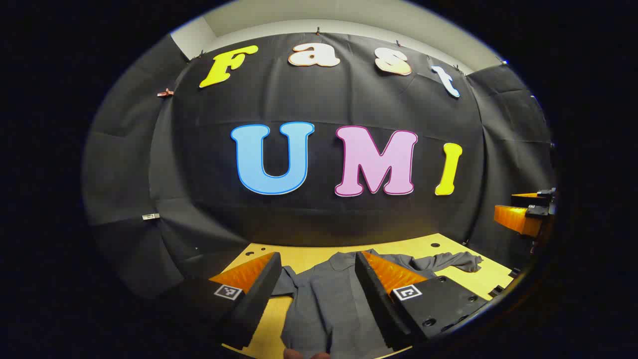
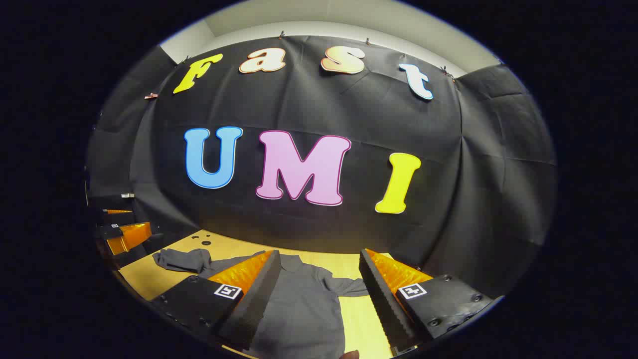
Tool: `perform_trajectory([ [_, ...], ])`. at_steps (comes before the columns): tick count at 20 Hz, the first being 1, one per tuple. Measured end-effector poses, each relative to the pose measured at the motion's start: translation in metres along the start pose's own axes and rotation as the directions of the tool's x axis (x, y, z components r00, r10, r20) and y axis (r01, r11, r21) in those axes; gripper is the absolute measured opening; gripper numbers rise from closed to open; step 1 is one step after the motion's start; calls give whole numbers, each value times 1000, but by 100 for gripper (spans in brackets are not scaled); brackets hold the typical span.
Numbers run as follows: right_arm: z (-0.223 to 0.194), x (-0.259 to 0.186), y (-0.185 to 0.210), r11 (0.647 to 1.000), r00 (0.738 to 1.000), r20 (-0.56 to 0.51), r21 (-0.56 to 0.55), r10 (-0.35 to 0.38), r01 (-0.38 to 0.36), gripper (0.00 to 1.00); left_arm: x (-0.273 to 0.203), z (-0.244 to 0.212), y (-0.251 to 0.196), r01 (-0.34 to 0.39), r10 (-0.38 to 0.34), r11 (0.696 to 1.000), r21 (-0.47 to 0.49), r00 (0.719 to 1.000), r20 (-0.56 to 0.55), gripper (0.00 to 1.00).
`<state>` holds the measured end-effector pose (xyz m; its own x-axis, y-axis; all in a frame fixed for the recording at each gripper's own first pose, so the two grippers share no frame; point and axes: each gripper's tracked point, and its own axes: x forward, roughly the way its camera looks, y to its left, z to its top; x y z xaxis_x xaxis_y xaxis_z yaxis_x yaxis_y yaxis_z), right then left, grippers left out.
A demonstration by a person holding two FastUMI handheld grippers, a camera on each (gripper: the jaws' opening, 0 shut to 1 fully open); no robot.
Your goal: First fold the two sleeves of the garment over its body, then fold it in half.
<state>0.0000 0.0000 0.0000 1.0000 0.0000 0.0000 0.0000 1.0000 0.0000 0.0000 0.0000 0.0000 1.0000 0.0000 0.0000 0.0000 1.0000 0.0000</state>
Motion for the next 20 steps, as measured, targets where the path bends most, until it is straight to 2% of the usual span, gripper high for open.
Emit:
perform_trajectory([
  [17, 1, 19, -13, 1000, 1000, 5, -15, 21, -21, 98, 18, -2, -17, 12, -12, 1000, 11, 1000, -6, 94],
  [20, 2, 28, -19, 999, 999, -21, 15, 32, -32, 98, 21, -1, -24, 18, -18, 1000, 15, 1000, -3, 94],
])
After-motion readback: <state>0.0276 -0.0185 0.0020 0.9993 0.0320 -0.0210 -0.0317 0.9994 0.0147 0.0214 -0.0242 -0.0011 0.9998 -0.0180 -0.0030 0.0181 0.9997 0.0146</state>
